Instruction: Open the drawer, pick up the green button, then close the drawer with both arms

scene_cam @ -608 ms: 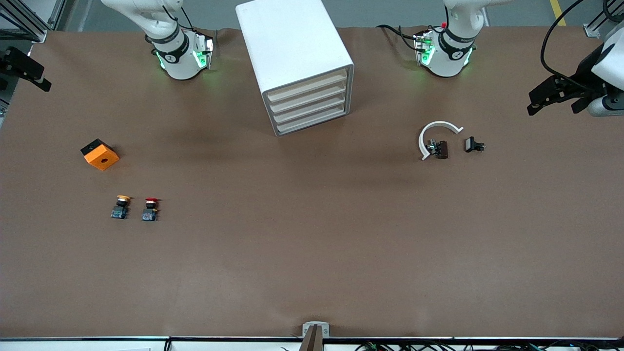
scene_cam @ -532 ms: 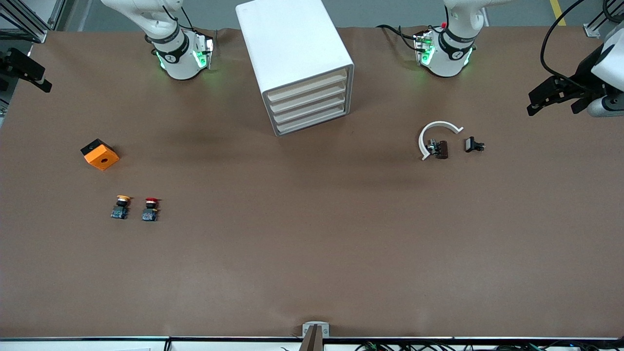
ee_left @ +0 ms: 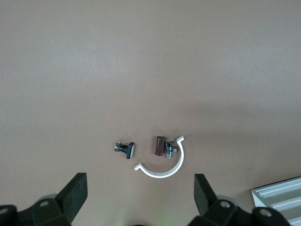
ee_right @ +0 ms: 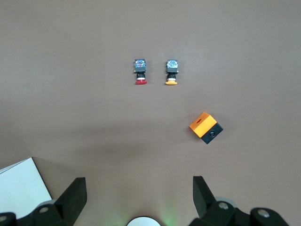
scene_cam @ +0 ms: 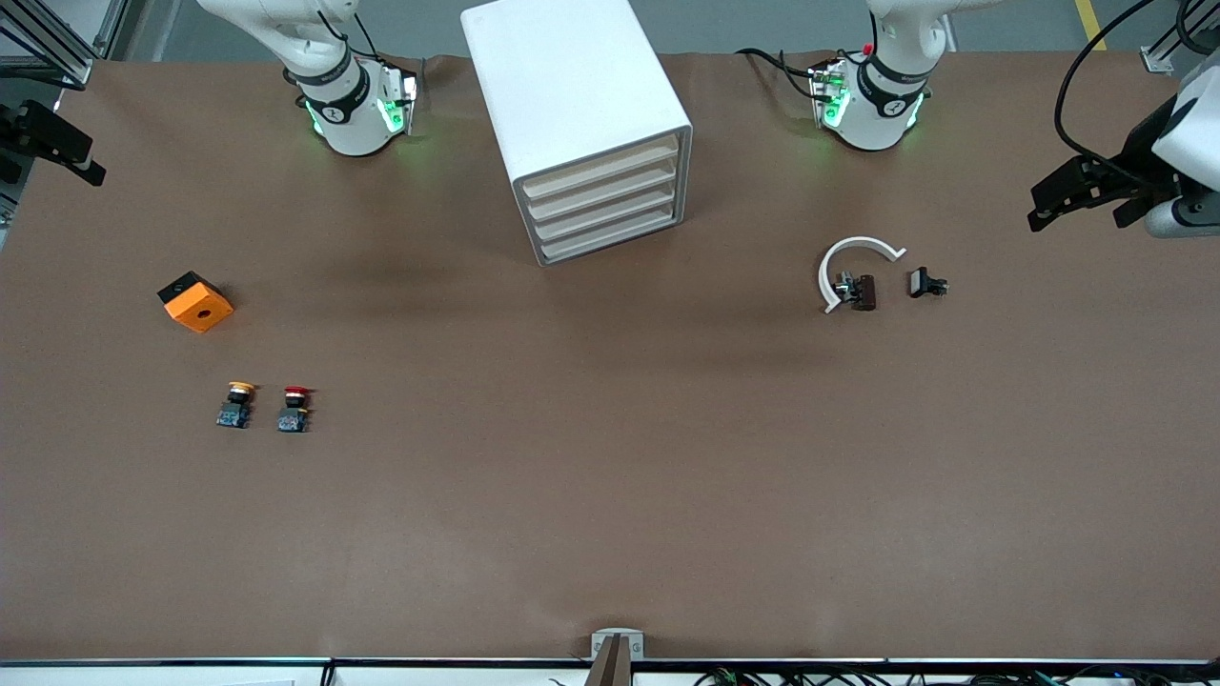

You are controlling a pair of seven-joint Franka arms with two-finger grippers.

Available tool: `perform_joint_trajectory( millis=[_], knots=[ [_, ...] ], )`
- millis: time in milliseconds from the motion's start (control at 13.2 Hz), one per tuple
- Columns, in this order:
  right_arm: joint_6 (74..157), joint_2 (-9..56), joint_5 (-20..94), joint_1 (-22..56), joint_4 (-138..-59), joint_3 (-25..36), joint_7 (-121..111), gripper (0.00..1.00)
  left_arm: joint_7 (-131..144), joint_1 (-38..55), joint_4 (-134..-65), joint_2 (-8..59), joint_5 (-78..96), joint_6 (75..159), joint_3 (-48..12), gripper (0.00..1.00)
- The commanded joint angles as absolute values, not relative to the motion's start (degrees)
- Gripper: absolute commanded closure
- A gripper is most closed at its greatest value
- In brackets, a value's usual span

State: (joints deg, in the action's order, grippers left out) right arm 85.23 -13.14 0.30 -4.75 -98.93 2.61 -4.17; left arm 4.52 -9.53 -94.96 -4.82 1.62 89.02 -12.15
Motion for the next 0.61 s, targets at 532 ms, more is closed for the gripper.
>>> perform_joint_trajectory(
  millis=[532],
  knots=[
    [84.46,-14.68,0.97,-5.01,-99.49,2.64,-3.52,0.0,16.66,-7.39,-91.58,13.78,7.47,93.6,-15.11,0.0]
  ],
)
